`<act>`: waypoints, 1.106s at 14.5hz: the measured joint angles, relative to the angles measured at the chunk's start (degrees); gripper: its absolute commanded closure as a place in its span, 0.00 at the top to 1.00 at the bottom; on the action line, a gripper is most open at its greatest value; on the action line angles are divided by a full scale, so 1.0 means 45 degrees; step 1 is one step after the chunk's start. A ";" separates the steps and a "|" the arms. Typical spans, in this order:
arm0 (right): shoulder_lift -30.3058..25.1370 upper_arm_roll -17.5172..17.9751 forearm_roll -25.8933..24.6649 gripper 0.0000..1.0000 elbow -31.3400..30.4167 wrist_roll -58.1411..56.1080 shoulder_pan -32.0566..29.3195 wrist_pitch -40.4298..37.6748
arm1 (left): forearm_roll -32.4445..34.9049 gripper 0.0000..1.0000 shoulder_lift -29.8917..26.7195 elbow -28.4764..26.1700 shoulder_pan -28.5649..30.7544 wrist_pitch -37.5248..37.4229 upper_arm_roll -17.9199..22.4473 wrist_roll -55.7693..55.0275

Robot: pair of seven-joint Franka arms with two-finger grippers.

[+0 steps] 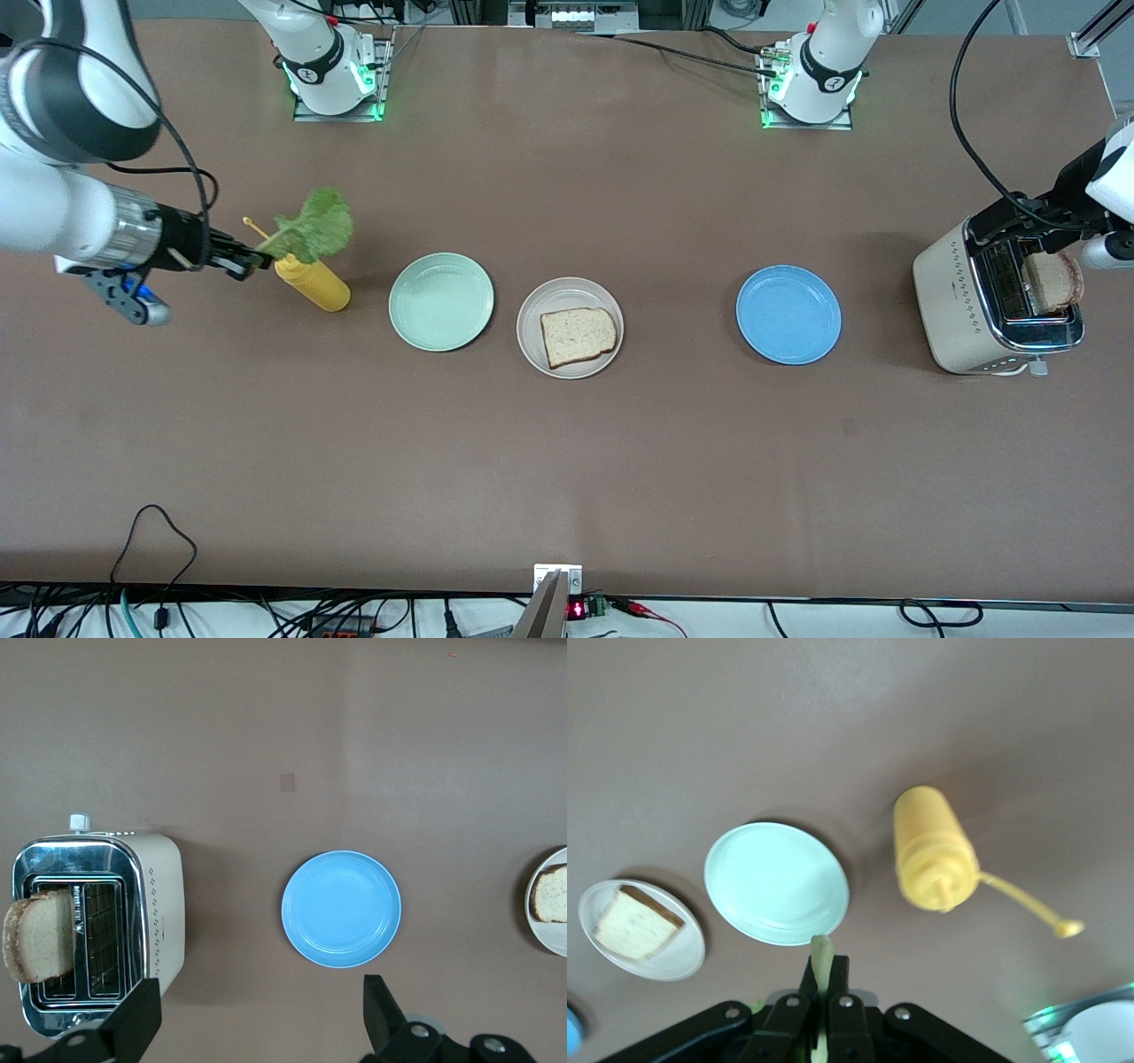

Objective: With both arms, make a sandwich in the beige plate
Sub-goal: 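Carry the lettuce leaf over the bread on the beige plate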

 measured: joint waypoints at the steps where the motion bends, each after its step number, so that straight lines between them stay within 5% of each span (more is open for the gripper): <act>1: 0.0173 0.0000 0.0097 0.00 0.0000 0.0857 0.0298 0.0307 | 0.0000 1.00 0.0000 0.0000 0.0001 0.0044 0.0001 0.0000; 9: 0.2457 0.0018 0.0250 0.00 -0.0050 0.7636 0.3975 0.4697 | 0.0000 1.00 0.0001 -0.0002 0.0031 0.0128 0.0007 0.0000; 16: 0.4297 -0.0001 0.0250 0.00 -0.0037 1.0358 0.5877 0.7931 | 0.0000 1.00 0.0002 -0.0003 0.0038 0.0228 0.0005 0.0000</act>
